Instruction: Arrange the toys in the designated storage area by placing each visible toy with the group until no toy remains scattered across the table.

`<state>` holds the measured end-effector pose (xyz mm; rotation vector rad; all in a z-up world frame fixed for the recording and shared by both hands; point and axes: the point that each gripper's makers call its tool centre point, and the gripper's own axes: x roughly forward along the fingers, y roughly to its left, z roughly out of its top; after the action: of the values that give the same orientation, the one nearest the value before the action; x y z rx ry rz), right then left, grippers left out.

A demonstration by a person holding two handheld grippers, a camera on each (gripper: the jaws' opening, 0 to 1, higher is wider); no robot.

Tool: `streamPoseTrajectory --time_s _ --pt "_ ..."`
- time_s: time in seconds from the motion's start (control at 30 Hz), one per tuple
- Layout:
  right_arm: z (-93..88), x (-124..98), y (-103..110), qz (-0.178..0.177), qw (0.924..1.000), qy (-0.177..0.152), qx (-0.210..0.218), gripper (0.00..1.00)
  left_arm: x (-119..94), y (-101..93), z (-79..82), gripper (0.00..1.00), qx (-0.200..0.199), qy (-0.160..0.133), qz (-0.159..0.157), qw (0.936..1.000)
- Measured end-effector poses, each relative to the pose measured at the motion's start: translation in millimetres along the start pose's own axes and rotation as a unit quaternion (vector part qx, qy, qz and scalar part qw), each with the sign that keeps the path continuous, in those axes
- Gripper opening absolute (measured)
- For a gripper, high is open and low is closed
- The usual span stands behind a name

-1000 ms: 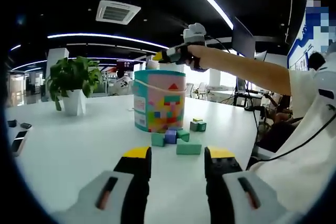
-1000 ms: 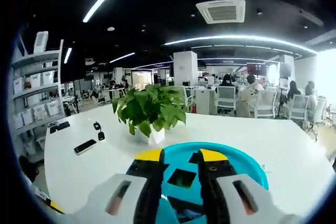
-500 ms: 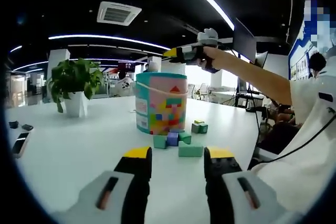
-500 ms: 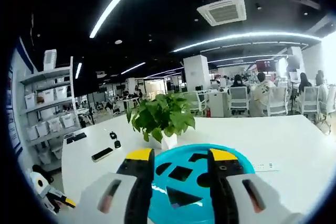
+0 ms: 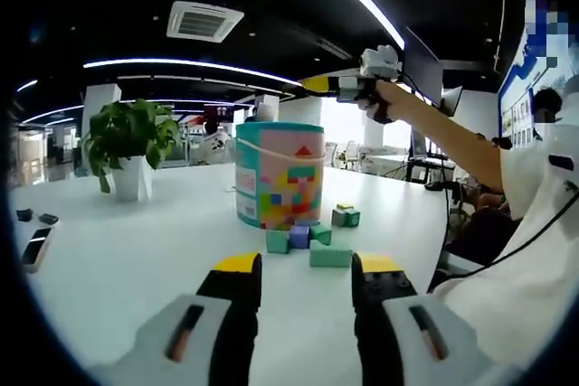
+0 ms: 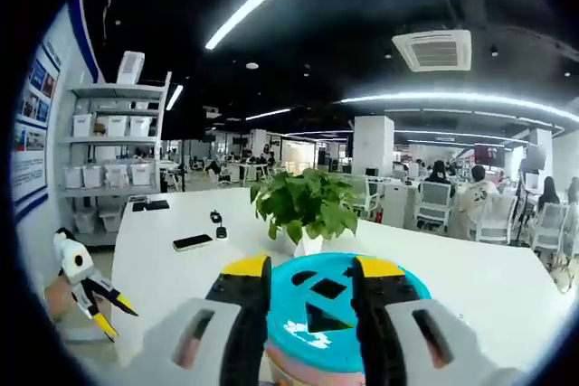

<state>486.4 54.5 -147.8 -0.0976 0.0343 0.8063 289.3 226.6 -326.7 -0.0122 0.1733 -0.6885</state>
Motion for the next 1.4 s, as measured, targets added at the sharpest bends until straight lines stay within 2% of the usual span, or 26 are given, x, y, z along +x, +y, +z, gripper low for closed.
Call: streamPoseTrajectory --time_s 0.03,0.1,0.17,0.37,0.47,0.57,0.73,0.87,0.97,1.13,1.4 --pt "-0.5 -2.6 2.0 0.000 1.0000 -0.002 -0.007 0.32 -0.6 0.2 1.0 0.40 0.000 -0.001 -0.001 1.0000" --pt "-3.3 -6.6 3.7 -0.005 0.9989 0.003 -0.047 0.30 -3.1 2.5 6.0 0.40 0.000 -0.007 0.004 1.0000" --pt "-6.1 -9.8 7.3 -0.004 0.9982 0.010 -0.059 0.29 -5.5 4.1 10.3 0.40 -0.004 -0.014 0.007 0.9999" --pt "-6.7 -31.3 25.8 0.019 0.9987 -0.029 -0.037 0.23 -3.2 2.7 7.9 0.40 -0.002 -0.011 0.006 0.9999" --pt "-10.4 -39.6 35.3 0.020 0.9980 -0.044 -0.042 0.21 -1.8 1.7 5.8 0.40 -0.001 -0.008 0.004 1.0000" --pt "-13.9 -43.8 37.6 0.018 0.9980 -0.041 -0.045 0.17 -1.1 0.1 4.1 0.40 0.000 -0.004 0.001 1.0000" --pt "-16.7 -60.7 47.9 0.013 0.9970 -0.065 -0.042 0.17 -2.9 3.4 6.8 0.40 0.002 -0.006 0.006 1.0000" --pt "-23.0 -63.3 52.9 0.023 0.9971 -0.050 -0.053 0.18 -3.2 4.2 7.4 0.40 0.001 -0.007 0.007 0.9999" --pt "-28.1 -68.7 63.1 0.045 0.9974 -0.048 -0.027 0.23 -2.7 4.1 6.1 0.40 0.002 -0.005 0.007 1.0000" --pt "-40.3 -74.5 66.5 0.034 0.9978 -0.042 -0.039 0.24 -2.6 4.5 6.0 0.40 0.002 -0.005 0.009 0.9999" --pt "-65.4 -88.9 70.3 0.017 0.9984 -0.045 -0.030 0.23 -3.2 5.5 5.0 0.40 0.002 -0.004 0.010 0.9999"
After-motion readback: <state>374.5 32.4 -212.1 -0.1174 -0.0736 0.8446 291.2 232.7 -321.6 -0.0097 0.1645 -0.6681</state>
